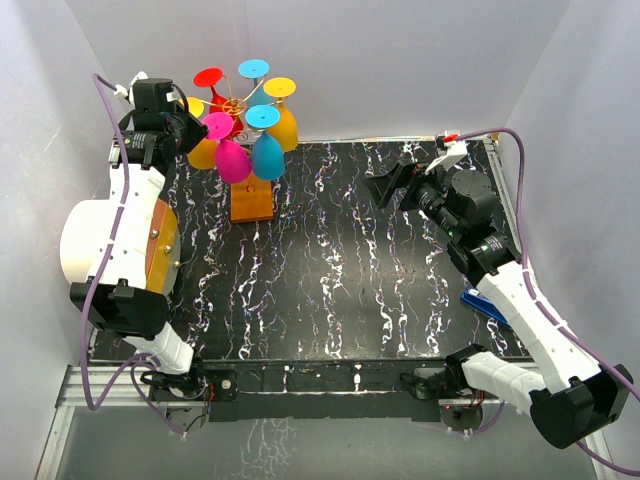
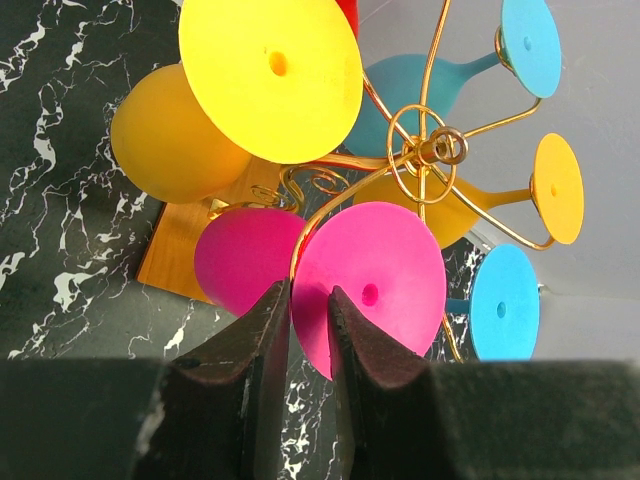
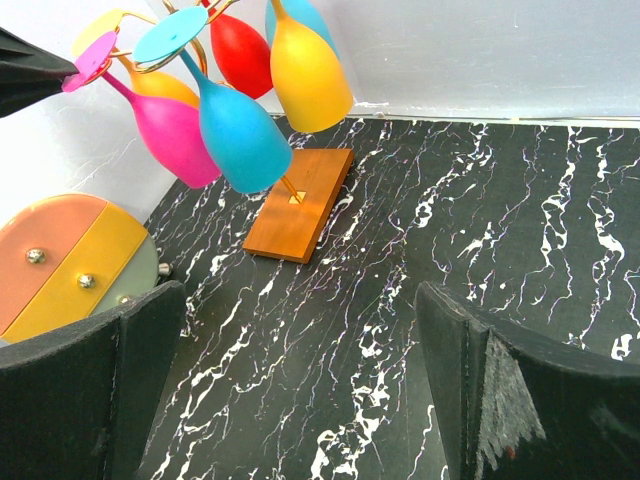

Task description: Take the wine glass off the wine glass rack

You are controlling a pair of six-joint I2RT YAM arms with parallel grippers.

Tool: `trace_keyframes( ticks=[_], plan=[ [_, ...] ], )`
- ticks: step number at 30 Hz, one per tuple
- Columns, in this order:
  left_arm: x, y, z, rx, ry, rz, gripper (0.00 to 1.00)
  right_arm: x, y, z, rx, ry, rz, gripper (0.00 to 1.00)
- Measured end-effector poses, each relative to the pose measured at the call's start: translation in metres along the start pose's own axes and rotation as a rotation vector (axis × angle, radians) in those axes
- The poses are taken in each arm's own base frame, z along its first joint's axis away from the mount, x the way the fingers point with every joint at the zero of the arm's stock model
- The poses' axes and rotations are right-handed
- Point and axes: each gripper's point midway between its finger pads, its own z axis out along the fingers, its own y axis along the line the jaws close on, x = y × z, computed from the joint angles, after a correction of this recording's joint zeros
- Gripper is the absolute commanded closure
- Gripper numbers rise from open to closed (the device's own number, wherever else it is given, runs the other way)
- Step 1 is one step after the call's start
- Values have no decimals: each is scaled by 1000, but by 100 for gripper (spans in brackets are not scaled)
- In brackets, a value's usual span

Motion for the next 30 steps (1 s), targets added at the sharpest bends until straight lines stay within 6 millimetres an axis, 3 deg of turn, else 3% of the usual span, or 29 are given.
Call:
trace_keyframes(
  ticks=[30],
  plan=[
    [-8,-8,-6,30,-23,-43,92,3,-2,3,3,10,4,2]
  ],
)
